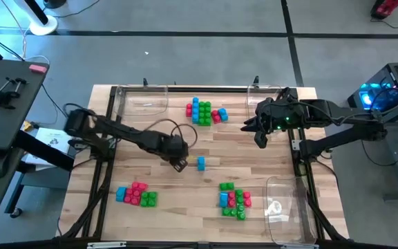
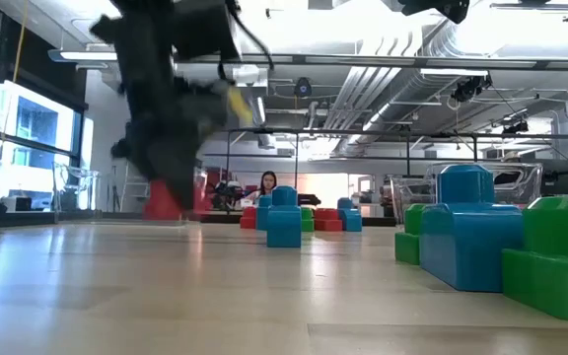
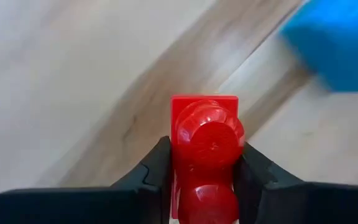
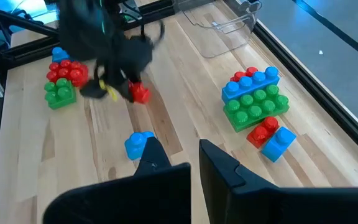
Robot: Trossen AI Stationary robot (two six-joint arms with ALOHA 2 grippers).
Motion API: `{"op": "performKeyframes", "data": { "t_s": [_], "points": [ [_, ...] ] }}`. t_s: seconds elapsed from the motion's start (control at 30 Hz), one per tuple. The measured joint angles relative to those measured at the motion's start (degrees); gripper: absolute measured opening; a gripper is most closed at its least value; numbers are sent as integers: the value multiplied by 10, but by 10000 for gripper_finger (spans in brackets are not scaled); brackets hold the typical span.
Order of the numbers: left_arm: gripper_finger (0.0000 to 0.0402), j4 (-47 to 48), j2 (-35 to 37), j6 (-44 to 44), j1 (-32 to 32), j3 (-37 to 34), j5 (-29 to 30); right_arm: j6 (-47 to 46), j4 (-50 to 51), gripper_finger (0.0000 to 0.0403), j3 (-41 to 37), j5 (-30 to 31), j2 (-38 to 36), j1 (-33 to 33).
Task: Sort blocks
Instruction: Put the red game piece into the top left transparent bin
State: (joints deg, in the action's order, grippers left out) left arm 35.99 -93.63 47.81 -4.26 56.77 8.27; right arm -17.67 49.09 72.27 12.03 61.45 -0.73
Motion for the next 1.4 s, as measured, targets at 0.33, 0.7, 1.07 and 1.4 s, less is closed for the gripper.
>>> {"op": "performKeyframes", "data": {
  "t_s": [0.33,0.7,1.07,1.4],
  "points": [
    [120,98,285,-95,114,1,191,-2,0,0,0,0,0,0],
    [150,187,293,-261,401,1,177,-4,-10,0,0,0,0,0],
    [256,168,236,-294,482,47,57,-18,-12,0,0,0,0,0],
    [266,196,323,-203,284,43,-137,-19,-12,0,0,0,0,0]
  ]
}}
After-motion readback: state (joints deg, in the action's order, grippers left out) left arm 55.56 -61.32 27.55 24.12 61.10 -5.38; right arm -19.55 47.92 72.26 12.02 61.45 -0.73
